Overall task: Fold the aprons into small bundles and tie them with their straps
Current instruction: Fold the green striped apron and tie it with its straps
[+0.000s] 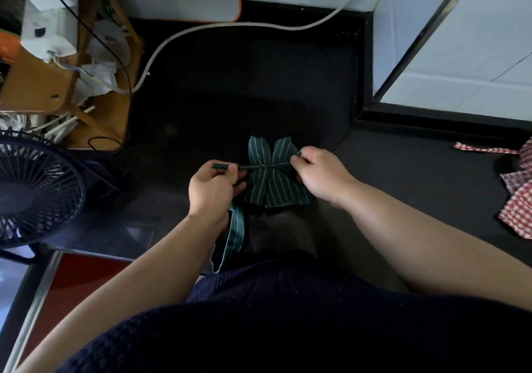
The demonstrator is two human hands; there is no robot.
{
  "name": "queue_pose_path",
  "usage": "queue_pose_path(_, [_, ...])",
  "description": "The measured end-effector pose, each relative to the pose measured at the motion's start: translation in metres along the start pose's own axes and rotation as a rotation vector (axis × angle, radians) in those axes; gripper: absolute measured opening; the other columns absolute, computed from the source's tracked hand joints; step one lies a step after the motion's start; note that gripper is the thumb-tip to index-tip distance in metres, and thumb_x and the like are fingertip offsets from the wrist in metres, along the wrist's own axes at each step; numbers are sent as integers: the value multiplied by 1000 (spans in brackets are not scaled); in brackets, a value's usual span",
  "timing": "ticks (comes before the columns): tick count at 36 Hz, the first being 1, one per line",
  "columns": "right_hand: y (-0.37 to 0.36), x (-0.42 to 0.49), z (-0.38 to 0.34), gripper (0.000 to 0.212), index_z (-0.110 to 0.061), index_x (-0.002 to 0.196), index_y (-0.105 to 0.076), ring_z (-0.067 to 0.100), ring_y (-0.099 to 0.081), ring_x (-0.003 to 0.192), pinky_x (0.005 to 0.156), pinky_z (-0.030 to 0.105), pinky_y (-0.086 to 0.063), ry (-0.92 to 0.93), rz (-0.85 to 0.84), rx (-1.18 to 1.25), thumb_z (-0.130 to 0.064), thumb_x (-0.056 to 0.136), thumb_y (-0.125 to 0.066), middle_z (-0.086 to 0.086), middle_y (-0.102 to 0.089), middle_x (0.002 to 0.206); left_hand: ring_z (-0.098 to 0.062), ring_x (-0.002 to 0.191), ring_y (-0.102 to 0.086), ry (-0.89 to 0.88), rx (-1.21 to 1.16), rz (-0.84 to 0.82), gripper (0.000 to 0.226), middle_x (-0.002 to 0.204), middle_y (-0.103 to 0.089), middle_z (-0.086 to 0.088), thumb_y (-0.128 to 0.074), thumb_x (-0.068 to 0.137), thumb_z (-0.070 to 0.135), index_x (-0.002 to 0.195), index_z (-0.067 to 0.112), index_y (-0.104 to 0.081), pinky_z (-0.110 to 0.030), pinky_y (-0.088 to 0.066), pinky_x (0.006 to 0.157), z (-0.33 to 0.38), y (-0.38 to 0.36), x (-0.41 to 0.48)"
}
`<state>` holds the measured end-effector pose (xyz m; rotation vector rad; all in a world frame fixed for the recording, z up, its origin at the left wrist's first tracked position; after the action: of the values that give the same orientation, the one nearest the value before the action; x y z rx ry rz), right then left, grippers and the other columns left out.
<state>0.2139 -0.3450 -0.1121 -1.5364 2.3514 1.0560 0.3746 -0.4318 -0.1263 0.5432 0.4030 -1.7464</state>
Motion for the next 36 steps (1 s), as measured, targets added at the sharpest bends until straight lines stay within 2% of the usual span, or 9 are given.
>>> queue_pose_path(3, [0,2,1,37,-15,66,-34,19,-38,60,60,32,-33,-37,31,84,-23,99,-47,-1,-35,59,-10,85,-68,-25,7,5,19,84,-65,-2,-55,96,5,78,11,-61,-21,-54,71,2,0,3])
queue_pose_path(10, [0,1,-8,25,-7,89,-45,12,-33,52,46,24,-28,61,-28,123,-27,102,-40,-1,-36,63,-18,92,-68,-76,8,-146,16,94,-68,-4,-49,101,17,88,16,-59,-31,-54,83,9,-6,9])
queue_pose_path(14, [-3,0,-8,24,-14,82,-42,7,-33,44,41,20,-28,103,-30,88,-25,103,-39,-3,-38,60,-8,86,-66,-220,219,-131,14,92,-69,6,-47,101,24,92,22,-57,-23,-52,69,12,-12,5])
queue_pose_path(16, [-5,-1,-7,22,-15,84,-47,15,-47,52,48,23,-40,119,-25,70,-25,102,-40,6,-48,65,-2,83,-65,-259,256,-141,13,92,-70,9,-47,101,25,91,24,-56,-20,-50,65,13,-14,4])
queue_pose_path(18, [-7,-2,-4,24,-8,94,-53,38,-60,78,74,44,-55,109,-29,86,-27,102,-41,22,-59,86,1,79,-62,-306,316,-145,12,88,-69,12,-48,101,26,91,26,-56,-18,-49,63,13,-15,3])
queue_pose_path(21, [-7,-1,-3,26,-6,99,-57,42,-60,98,86,58,-49,66,-10,138,-28,101,-44,24,-62,104,1,79,-62,-345,363,-164,4,87,-68,12,-53,98,28,94,30,-53,-21,-50,64,11,-15,0])
queue_pose_path(26, [-6,5,-1,21,-21,85,-55,21,-61,88,80,36,-50,53,15,183,-26,101,-44,-1,-63,89,5,78,-62,-460,579,-257,33,88,-64,14,-76,81,24,101,34,-52,-8,-48,68,13,-14,-3])
queue_pose_path(32, [-10,9,5,12,-20,95,-59,20,-64,92,85,36,-52,55,-53,207,-20,99,-48,-3,-64,89,3,80,-57,-685,929,-336,13,88,-61,13,-71,85,21,97,25,-69,-3,-40,70,24,-11,5])
queue_pose_path(36, [-13,11,7,18,-20,87,-58,6,-60,76,74,19,-49,9,-90,366,-8,98,-50,-2,-62,83,-10,88,-57,-830,1118,-356,17,98,-60,4,-65,90,20,106,16,-69,-23,-49,76,30,-16,7])
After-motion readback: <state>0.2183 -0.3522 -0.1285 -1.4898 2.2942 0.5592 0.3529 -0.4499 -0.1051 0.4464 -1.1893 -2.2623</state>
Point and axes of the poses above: each hand's wrist, its own x-axis towards the middle knuckle, its own y-axis out of the back of the hand, z = x × y, the point moved 2 cm from there along x, towards the middle knuckle
